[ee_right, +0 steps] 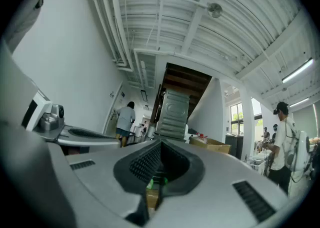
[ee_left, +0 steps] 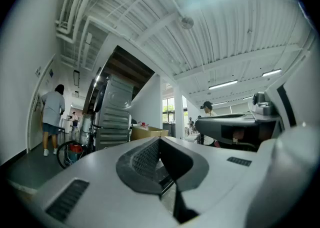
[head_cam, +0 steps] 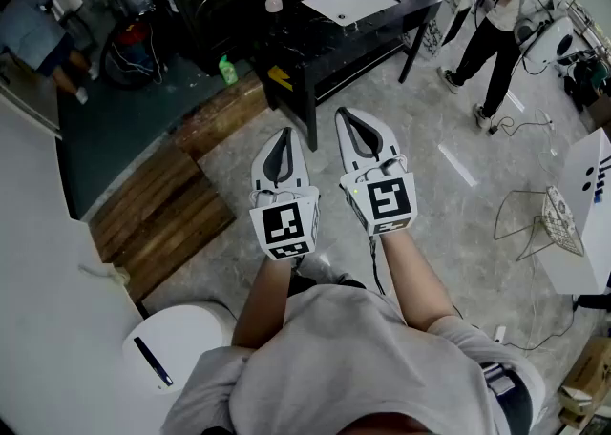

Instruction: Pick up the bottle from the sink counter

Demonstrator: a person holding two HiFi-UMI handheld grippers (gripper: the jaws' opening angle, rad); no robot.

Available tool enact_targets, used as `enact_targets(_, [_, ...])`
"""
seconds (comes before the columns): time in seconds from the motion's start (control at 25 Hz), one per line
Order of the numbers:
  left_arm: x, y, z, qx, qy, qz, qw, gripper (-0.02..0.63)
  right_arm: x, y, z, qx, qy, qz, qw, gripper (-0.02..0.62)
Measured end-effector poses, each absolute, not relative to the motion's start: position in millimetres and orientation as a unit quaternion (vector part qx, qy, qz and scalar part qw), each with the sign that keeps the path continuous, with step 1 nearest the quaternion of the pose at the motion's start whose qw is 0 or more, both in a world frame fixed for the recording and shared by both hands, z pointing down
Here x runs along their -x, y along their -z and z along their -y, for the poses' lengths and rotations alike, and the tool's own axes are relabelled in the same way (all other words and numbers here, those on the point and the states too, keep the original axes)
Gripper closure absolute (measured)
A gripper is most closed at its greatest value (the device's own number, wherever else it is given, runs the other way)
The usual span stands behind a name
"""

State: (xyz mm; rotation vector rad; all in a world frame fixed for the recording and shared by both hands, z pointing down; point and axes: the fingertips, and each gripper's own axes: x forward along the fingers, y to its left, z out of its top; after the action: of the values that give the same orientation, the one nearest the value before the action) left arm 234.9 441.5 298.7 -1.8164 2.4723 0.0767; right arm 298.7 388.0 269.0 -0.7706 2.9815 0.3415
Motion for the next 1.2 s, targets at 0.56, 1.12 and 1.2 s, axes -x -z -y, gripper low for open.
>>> enact_targets(0.56, [-195.9, -336.0, -439.9, 0.624, -0.011, -0.781, -0.007, 0.592, -261.7, -306.1, -408.9, 0.23, -0.099, -0.968, 0.005, 0.586])
enact_targets(1.12, [-96.6, -371.0, -478.4, 0.591, -0.021, -0.805, -0.047, 0.592, -152.5, -341.5, -437.9, 0.149, -0.084, -0.984, -0.048, 0.586])
enact_targets(1.2, [-87.4, -375.1, -470.9, 0.588, -0.022, -0.807, -0.049, 0.592, -142.8, -344.9, -426.7, 0.15, -0.089, -0.983, -0.06, 0.586])
